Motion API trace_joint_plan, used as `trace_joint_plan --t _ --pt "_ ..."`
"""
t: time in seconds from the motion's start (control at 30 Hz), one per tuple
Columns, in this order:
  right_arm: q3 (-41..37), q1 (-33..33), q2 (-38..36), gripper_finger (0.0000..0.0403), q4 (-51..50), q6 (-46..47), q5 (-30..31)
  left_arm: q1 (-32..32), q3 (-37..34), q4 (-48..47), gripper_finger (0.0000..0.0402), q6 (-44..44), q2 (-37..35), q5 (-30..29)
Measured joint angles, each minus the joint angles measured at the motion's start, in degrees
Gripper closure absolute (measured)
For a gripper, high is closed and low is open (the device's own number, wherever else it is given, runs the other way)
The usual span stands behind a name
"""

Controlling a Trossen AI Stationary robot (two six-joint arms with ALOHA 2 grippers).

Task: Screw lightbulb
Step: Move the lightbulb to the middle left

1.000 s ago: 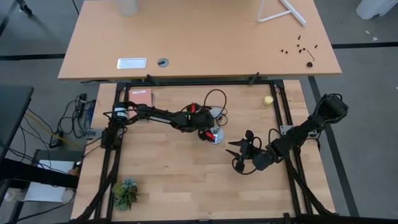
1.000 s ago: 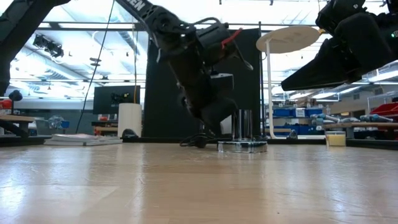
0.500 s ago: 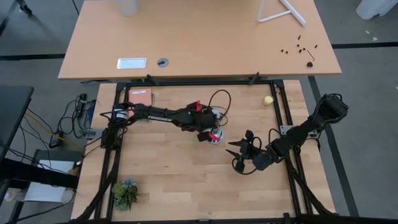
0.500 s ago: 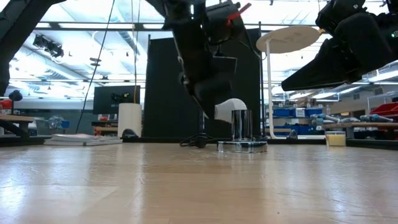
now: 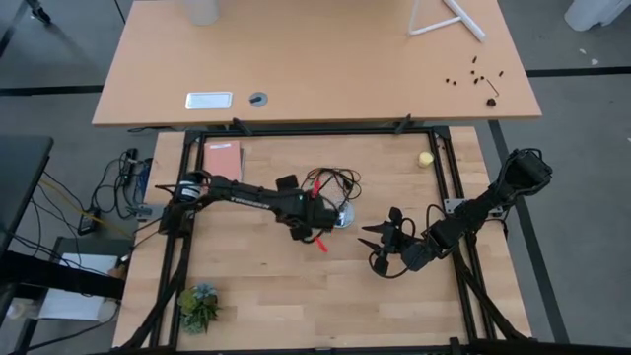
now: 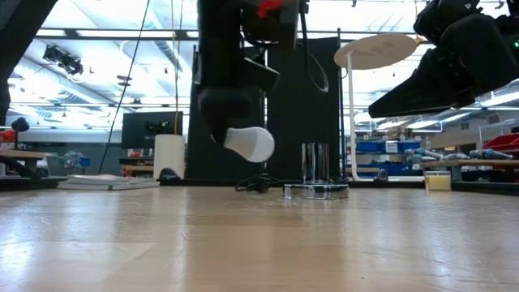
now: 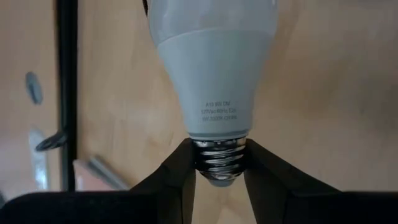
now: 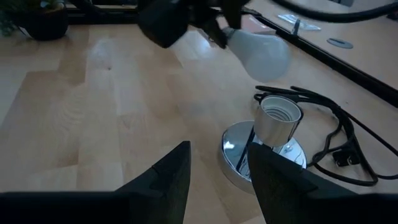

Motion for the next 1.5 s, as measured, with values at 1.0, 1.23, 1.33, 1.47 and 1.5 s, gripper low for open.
trace_joint_plan --t 1.0,1.23,1.33,1.47,1.5 --pt "-0.04 0.20 0.00 0.0235 3.57 -1.90 -0.14 -20.15 -41.67 19.78 0.0285 -36.19 -24.65 -2.81" --pt "-0.04 0.20 0.00 0.0235 3.29 -1.90 -0.12 -23.11 -50.62 31.76 0.0285 -35.88 -27.34 -1.94" --pt "-0.04 0.20 0.00 0.0235 3.29 -2.16 -0.12 -23.83 -53.62 37.29 0.0285 -33.72 -27.34 -1.02" --pt "-0.04 0.22 0.00 0.0235 3.30 -2.02 -0.62 -23.83 -56.90 44.23 0.0285 -31.15 -27.34 -1.07" --pt "-0.04 0.22 0.00 0.0235 3.36 -1.83 -1.10 -23.83 -57.62 45.59 0.0285 -30.53 -27.42 -1.47"
